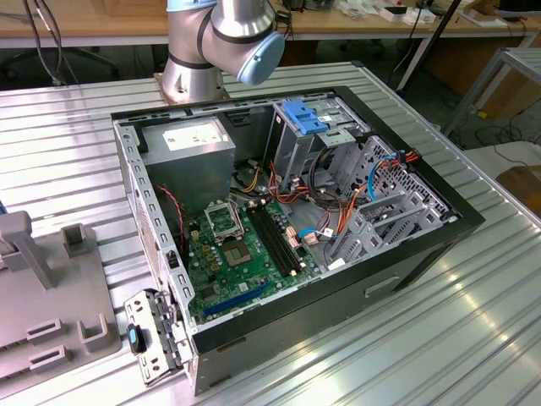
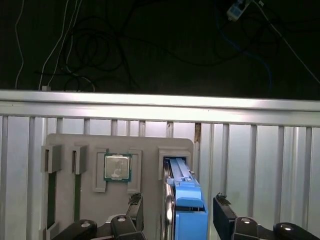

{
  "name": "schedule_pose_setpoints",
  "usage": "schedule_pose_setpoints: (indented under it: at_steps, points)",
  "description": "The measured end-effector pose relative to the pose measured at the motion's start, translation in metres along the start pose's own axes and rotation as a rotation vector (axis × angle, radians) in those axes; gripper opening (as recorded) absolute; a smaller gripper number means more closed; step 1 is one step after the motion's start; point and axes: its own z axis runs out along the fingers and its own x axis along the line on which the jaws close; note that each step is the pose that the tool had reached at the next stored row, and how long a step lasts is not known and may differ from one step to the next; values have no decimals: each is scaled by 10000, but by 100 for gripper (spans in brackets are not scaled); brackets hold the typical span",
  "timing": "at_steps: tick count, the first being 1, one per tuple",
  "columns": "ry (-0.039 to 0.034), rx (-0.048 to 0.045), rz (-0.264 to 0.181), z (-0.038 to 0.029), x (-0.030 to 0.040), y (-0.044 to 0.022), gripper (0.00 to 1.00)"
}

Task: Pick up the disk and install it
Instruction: 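Pick up the disk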

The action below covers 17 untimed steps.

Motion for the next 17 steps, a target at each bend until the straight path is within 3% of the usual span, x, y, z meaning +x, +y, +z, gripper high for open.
schedule_pose_setpoints:
  at_steps: [2,4,6,8,13,17]
  points:
    - [1,-1,9,14,0,0,65]
    - [1,-1,9,16,0,0,51]
    - [3,1,10,17,-3,-4,51]
    - [53,-2,10,16,-33,-12,51]
    - [58,-3,12,19,-36,-12,51]
    - [58,-3,12,19,-36,-12,37]
